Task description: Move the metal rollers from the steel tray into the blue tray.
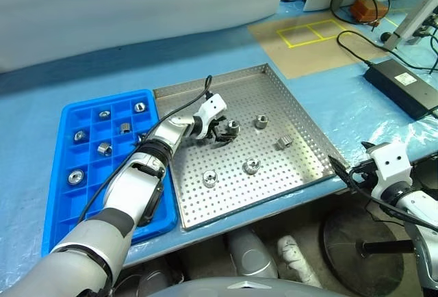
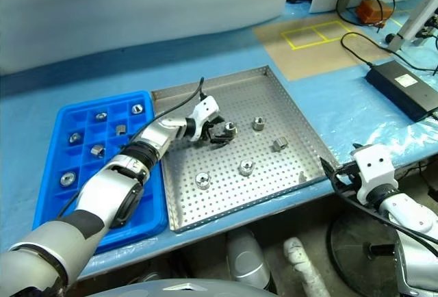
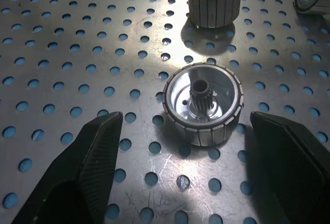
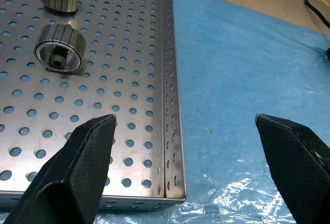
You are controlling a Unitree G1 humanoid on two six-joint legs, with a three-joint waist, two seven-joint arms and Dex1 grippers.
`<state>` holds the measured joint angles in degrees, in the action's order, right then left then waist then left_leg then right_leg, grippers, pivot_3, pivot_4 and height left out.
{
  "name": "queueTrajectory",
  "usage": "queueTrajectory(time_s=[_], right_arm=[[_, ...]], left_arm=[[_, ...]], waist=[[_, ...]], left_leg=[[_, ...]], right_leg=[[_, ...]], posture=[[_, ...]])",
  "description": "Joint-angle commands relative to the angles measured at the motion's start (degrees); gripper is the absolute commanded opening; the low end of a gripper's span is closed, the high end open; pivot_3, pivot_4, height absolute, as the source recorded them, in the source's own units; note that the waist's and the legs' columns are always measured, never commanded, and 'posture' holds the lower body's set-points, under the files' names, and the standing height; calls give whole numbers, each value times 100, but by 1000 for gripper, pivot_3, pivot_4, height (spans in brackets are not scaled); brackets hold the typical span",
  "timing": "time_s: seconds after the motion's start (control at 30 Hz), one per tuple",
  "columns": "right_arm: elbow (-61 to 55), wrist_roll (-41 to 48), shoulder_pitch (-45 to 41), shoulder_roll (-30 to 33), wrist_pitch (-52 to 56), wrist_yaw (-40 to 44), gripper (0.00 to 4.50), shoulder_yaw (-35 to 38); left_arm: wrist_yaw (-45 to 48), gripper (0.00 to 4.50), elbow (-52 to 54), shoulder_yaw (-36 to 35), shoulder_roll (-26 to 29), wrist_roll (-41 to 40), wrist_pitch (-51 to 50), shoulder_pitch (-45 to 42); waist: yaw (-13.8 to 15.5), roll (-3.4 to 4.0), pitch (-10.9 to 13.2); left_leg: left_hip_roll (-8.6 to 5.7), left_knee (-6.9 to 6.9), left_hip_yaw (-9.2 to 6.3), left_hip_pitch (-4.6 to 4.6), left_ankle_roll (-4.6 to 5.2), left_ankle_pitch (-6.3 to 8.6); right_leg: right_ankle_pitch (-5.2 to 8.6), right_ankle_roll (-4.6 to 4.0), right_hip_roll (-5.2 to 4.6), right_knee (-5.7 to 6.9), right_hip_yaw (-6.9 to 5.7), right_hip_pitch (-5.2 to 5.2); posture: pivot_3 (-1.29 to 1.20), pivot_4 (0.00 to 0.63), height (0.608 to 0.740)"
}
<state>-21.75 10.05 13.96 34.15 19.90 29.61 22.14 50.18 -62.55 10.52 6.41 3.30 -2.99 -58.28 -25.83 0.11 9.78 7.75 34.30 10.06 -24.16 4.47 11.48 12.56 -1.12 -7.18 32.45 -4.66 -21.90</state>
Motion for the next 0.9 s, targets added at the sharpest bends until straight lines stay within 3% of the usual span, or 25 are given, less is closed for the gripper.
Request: queueTrajectory(time_s=[0.03,0.2,0.47,0.6,0.77,0.9], right_arm=[[-83,-43,-86,17,-142,-64,4500,21],[-86,-106,-82,14,-122,-107,4500,-36],[-165,-123,-129,20,-69,-136,4500,-117],[-236,38,-558,-44,-29,-73,4500,-404],[-92,502,-1680,-287,193,241,4500,-1058],[501,677,-2925,-387,277,982,4500,-1938]], left_arm=[[-225,3365,-84,-237,-77,-125,20,-151],[-209,1711,-140,-548,-264,-368,-188,-203],[-60,1720,57,-774,-275,-537,-417,-226],[-612,1720,443,-1027,-155,-649,-121,-131],[-645,1720,2023,-1163,-78,-990,-556,484],[-485,1720,4310,-845,247,-1147,-1330,1612]], waist=[[-1,0,0],[3,0,0],[1,0,0],[-7,-1,2],[37,-1,5],[186,-4,9]], left_leg=[[0,0,0,0,-3,2],[0,0,0,-2,-1,2],[0,0,0,-5,8,4],[-1,0,0,-4,7,4],[0,3,-2,-3,10,2],[7,2,-8,-3,13,1]], right_leg=[[5,8,0,0,0,0],[3,4,0,0,0,0],[4,7,-1,-1,0,-2],[5,9,-1,0,1,-4],[1,4,-7,13,-2,-7],[1,1,-6,28,-11,-12]], posture=[[-696,150,740],[-697,150,740],[-695,150,740],[-636,150,740],[-513,150,740],[-390,150,740]])
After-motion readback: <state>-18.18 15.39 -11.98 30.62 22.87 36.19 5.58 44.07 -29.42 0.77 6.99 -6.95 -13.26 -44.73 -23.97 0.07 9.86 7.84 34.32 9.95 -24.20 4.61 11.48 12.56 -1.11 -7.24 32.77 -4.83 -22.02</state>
